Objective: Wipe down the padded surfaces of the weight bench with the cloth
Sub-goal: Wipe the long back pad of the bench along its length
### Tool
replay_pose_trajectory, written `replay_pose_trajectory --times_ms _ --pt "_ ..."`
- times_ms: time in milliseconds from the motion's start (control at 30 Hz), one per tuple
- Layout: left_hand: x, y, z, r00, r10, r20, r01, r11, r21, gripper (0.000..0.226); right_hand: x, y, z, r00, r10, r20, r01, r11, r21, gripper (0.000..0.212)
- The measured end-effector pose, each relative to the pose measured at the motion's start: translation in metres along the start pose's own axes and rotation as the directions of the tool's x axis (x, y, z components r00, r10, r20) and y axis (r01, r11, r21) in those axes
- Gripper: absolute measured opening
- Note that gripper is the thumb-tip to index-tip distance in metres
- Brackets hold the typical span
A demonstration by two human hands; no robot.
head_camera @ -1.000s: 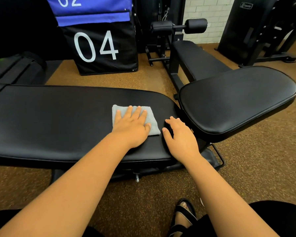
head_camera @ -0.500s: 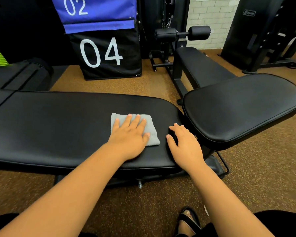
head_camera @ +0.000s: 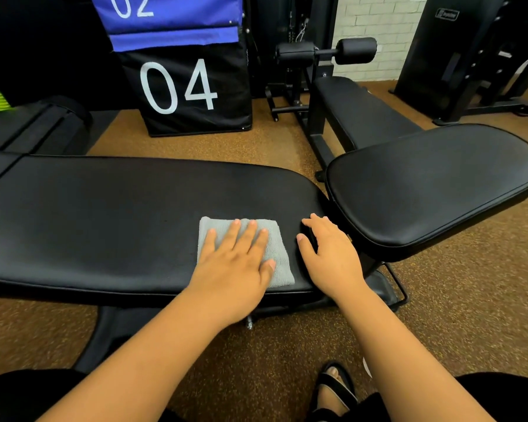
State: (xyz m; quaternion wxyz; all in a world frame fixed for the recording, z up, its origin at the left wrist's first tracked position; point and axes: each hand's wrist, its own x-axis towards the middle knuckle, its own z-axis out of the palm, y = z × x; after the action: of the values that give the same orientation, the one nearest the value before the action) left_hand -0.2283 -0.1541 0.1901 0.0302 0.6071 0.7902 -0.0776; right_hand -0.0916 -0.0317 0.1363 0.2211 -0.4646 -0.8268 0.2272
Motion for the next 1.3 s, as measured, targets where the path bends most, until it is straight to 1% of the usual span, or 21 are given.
replay_pose_trajectory --times_ms 233,367,433,500,567,667,767,833,900,1000,1100,1300 --pt "0.054 -0.022 -0.01 0.996 -0.042 0.077 0.046 0.998 -0.05 0.06 -0.001 -0.003 -0.002 1.0 0.009 0.011 -0.009 1.0 0.013 0.046" --pt "0.042 -0.016 -0.005 0.999 -0.029 0.034 0.031 0.999 -0.039 0.059 0.0 -0.007 -0.005 0.999 0.005 0.049 -0.005 1.0 0.001 0.045" --pt "0.021 -0.011 -0.002 1.0 -0.024 0.0 0.024 0.999 -0.028 0.059 0.002 -0.012 -0.007 0.998 -0.026 0.056 0.028 0.999 -0.045 0.042" --pt "0.0 -0.009 -0.001 0.999 -0.026 -0.029 0.026 1.0 -0.004 0.06 0.003 -0.019 -0.007 0.997 -0.073 0.033 0.076 0.993 -0.085 0.039" --pt "-0.007 -0.013 -0.001 0.999 -0.035 -0.028 0.035 0.999 0.001 0.06 0.002 -0.027 -0.006 0.994 -0.105 0.01 0.105 0.992 -0.07 0.038" --pt "0.013 -0.032 -0.007 0.997 -0.073 0.016 0.073 0.997 -0.016 0.06 0.005 -0.039 0.001 0.99 -0.141 0.015 0.142 0.988 -0.059 0.039" --pt "0.049 -0.052 -0.016 0.994 -0.093 0.057 0.096 0.994 -0.053 0.059 0.01 -0.043 0.009 0.985 -0.153 0.077 0.16 0.982 -0.102 0.042" --pt "0.068 -0.06 -0.02 0.994 -0.083 0.073 0.088 0.993 -0.074 0.059 0.013 -0.042 0.012 0.983 -0.133 0.123 0.147 0.984 -0.106 0.045" --pt "0.08 -0.061 -0.021 0.995 -0.078 0.067 0.083 0.993 -0.08 0.059 0.013 -0.04 0.013 0.983 -0.105 0.149 0.116 0.991 -0.069 0.046" --pt "0.079 -0.052 -0.014 0.997 -0.078 0.016 0.079 0.996 -0.052 0.058 0.011 -0.038 0.013 0.985 -0.107 0.135 0.115 0.992 -0.06 0.046" --pt "0.062 -0.04 -0.004 0.999 -0.045 -0.013 0.044 0.999 -0.028 0.058 0.011 -0.037 0.014 0.985 -0.108 0.134 0.116 0.992 -0.054 0.046" --pt "0.071 -0.045 -0.016 0.997 -0.033 0.07 0.036 0.998 -0.043 0.058 0.01 -0.036 0.015 0.986 -0.114 0.121 0.122 0.991 -0.06 0.046"
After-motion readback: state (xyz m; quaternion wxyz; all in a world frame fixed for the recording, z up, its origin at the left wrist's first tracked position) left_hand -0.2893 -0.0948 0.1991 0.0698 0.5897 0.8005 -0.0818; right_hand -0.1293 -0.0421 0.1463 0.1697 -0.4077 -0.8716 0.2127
